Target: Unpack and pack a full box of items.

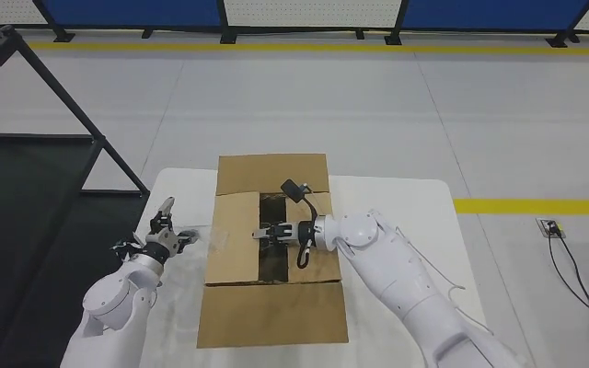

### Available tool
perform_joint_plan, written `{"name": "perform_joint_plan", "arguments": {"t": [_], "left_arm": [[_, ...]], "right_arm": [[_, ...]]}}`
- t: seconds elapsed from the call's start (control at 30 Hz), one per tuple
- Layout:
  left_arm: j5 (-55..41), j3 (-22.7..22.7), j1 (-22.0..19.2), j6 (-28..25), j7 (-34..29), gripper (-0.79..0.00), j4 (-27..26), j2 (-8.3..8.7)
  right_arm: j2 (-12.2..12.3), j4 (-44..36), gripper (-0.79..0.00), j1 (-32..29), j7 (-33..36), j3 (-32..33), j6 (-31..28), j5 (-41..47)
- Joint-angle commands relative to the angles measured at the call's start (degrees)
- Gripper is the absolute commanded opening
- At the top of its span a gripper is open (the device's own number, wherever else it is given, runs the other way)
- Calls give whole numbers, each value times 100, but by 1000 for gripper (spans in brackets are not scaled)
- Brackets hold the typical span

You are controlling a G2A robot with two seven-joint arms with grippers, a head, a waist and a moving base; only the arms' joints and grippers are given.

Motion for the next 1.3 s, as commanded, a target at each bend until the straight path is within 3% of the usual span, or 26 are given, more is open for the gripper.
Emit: {"name": "perform_joint_plan", "arguments": {"t": [0.0, 0.23, 0.3, 0.33, 0.4, 0.53, 1.27], "left_arm": [[97, 105, -74, 126, -8, 0, 10, -3], [129, 263, -309, 145, 430, 0, 143, -45], [76, 273, -316, 88, 533, -132, 150, -59], [34, 253, -315, 80, 579, -163, 168, -62], [-28, 221, -317, 75, 627, -323, 204, -66], [-129, 173, -341, 50, 668, -440, 277, -71], [-45, 0, -160, -229, 622, -468, 166, -46]], "right_arm": [[-5, 17, -785, 6, 7, 5, -8, 0], [-19, 72, -785, 22, 17, 31, -42, -25], [-19, 87, -785, 24, 18, 46, -51, -24], [-19, 92, -785, 25, 23, 52, -55, -27], [-19, 103, -785, 26, 24, 67, -60, -27], [-22, 115, -785, 33, 48, 87, -65, -33], [-68, 194, -785, 80, 79, 148, -74, -81]]}}
